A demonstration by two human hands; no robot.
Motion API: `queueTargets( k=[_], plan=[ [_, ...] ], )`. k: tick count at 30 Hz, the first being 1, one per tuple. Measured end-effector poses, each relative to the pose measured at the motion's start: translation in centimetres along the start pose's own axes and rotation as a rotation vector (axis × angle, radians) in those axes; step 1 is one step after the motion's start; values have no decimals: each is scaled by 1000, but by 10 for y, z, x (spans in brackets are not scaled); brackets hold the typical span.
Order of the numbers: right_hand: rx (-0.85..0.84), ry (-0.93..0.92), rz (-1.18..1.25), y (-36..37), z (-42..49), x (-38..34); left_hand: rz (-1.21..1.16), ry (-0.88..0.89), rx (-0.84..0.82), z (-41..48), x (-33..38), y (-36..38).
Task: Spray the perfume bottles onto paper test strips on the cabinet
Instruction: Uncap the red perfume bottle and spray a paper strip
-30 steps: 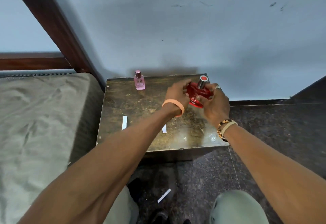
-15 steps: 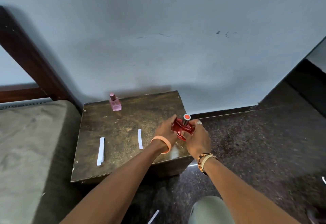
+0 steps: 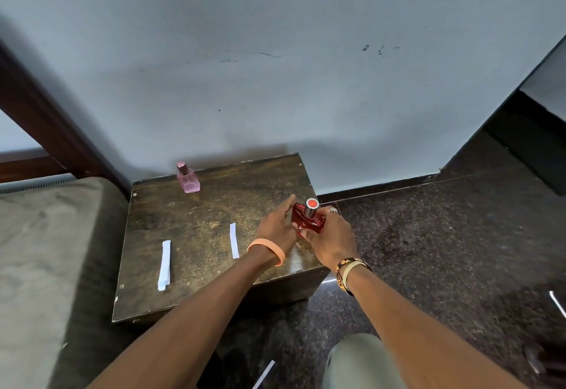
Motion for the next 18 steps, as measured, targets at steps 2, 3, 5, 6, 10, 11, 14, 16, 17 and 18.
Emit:
queueTargets(
  k=[2,3,5,6,10,11,14,16,17,18],
  plan=[
    [-6,-24,-15,0,0,-3,49,43,32,0,9,-5],
    [-11,-37,-18,0,0,-4,62,69,39,0,14,-7],
    [-30,-54,-25,0,-1,-4,109,116,35,0,26,-7],
    [-37,-58,-29,1,-1,-3,134,131,33,1,30,-7],
    [-46,-57,-46,0,-1,-3,158,156,64,5,40,-10],
    [-45,-62,-58,0,-1,-3,143,154,82,6,41,-11],
    [-24,-77,-91,-1,0,-4,101,152,134,7,40,-13],
    [-10,-89,-116,-2,2,-4,78,161,166,7,41,-14],
    [-3,-95,-133,-3,3,-5,67,163,180,8,41,-14],
    [5,-101,-147,-3,2,-6,71,167,188,8,42,-15]
  ],
)
Point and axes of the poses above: each hand's wrist, its own z-axis towards the middle knuckle, its own y-axis out of the palm, x = y × z, the point moved 10 cm from there along z, towards the middle knuckle, and after that the axes turned 11 degrees about y, right-handed, at the moved point
